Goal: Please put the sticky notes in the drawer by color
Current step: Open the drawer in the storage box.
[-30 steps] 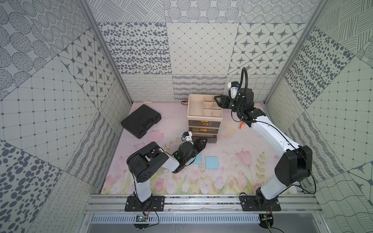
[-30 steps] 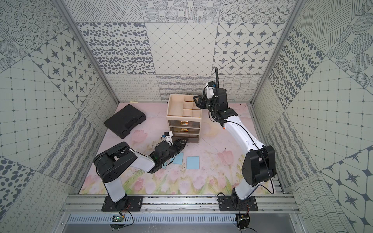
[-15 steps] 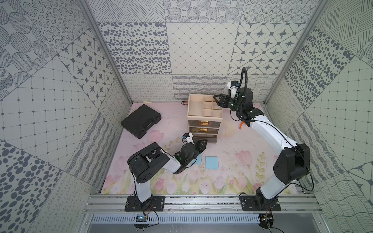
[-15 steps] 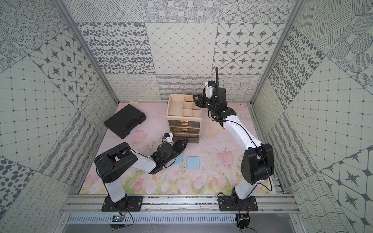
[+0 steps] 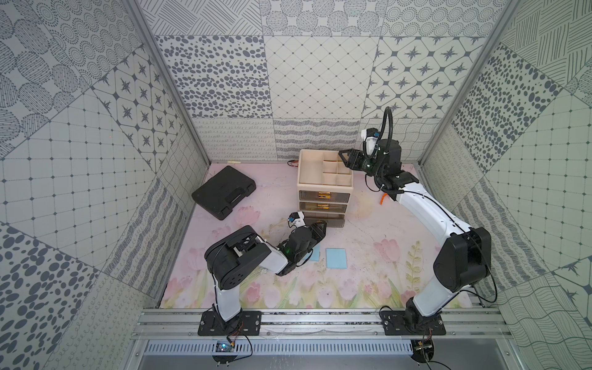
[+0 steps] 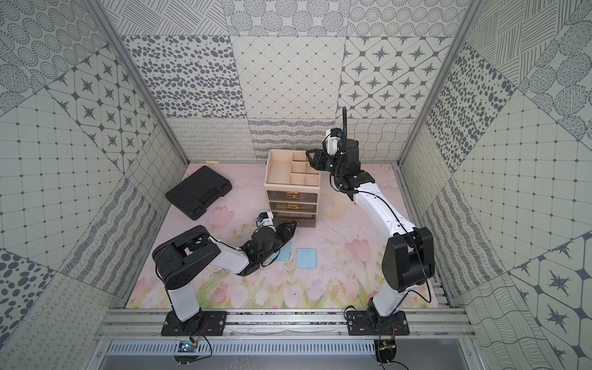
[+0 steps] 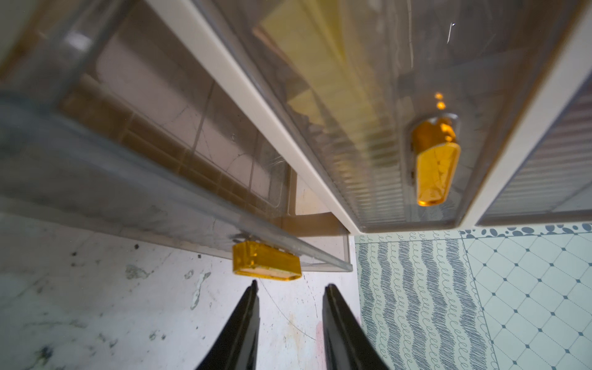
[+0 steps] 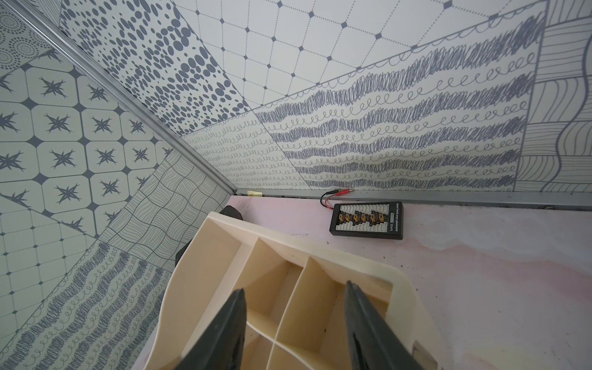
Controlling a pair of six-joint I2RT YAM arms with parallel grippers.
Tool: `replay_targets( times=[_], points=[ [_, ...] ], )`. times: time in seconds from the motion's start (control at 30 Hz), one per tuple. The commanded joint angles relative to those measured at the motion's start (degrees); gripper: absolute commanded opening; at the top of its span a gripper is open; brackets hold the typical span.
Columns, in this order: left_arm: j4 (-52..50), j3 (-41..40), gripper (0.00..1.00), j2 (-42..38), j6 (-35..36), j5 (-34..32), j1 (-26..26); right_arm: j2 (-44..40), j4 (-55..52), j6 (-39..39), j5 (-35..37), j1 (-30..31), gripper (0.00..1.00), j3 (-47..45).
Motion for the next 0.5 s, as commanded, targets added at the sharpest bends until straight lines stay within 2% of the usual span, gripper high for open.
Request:
replay_targets(
  times=[0.0,0.47],
  points=[
    [-0.16,0.26,0.36,0.89,0.32,-2.88,-0.08,2.39,-2.67,0.51,-0.41,-0.19,0.52,-0.11],
    [7.44,0.08,0.36,5.27,-0.06,-2.65,1.11,2.43,-2.75,0.15,-0.22,-0.20,0.53,-0.19]
  ],
)
